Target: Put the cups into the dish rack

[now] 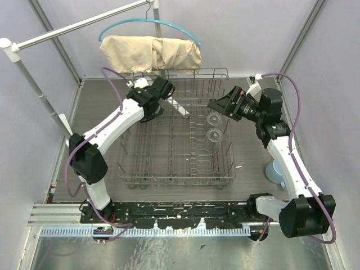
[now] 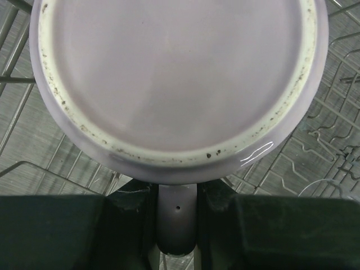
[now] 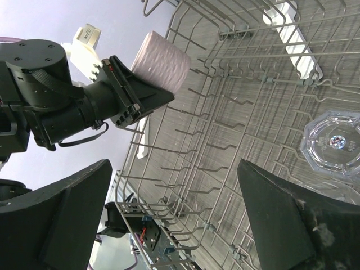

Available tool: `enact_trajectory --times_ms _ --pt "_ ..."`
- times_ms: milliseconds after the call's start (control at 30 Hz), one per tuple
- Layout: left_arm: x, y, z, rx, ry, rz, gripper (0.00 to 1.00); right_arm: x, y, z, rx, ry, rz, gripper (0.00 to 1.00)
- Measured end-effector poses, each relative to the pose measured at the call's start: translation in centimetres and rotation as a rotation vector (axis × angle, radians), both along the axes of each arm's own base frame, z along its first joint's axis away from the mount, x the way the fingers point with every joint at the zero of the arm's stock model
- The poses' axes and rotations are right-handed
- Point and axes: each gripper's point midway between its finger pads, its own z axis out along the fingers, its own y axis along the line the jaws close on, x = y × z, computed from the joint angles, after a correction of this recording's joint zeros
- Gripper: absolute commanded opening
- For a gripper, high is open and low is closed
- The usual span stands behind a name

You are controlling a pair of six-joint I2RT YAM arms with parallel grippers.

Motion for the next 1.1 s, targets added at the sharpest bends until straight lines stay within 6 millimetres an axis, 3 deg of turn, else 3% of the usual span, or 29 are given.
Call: enact_trajectory --times_ms 333,800,1100 --pt "0.6 0.0 -2.7 0.032 0.049 0.022 0.00 -0.4 0.2 -1.1 0.004 0.017 0.018 1.00" --pt "1.3 0.7 -3.5 0.050 0.052 0.043 0.00 -0.5 0.4 -1.1 0.009 0.002 0.035 1.00" --pt "1.9 0.7 -5.3 0.075 0.079 0.046 0.00 -0.4 0.4 -1.1 0.010 -0.002 0.036 1.00"
